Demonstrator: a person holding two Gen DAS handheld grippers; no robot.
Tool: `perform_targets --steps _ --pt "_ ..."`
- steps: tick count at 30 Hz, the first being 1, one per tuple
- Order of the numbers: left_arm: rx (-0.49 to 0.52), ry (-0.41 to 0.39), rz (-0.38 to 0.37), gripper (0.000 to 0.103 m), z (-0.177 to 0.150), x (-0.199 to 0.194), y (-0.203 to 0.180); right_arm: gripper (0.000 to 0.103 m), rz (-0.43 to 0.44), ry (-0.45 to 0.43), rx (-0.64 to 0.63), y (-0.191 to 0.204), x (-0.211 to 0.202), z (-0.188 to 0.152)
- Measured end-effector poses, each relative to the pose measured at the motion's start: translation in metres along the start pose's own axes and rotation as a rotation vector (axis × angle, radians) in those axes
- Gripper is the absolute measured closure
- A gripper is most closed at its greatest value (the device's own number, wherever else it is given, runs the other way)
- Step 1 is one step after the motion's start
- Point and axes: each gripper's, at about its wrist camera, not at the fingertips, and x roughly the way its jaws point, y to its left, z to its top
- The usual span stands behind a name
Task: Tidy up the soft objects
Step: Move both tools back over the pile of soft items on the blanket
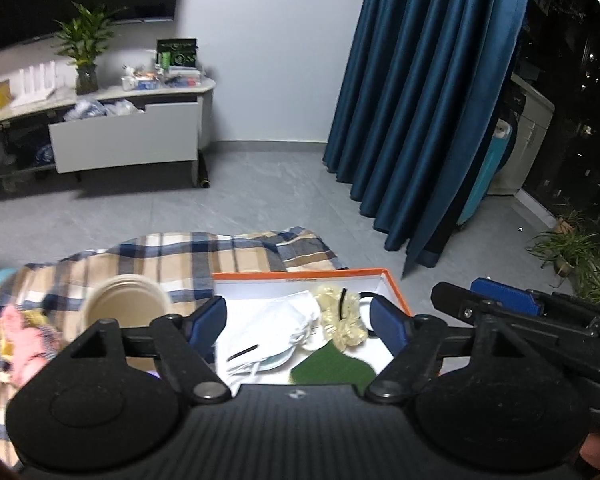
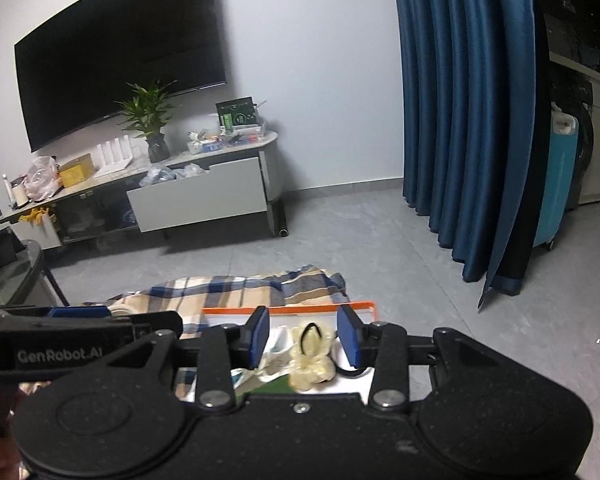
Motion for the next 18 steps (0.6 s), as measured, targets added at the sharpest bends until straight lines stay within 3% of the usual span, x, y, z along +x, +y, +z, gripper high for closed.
perform_targets --steps 18 --pt "-0.088 -0.030 0.122 0.021 -0.026 -0.060 0.072 0.056 0.126 0.023 -0.093 0.088 -0.023 -0.012"
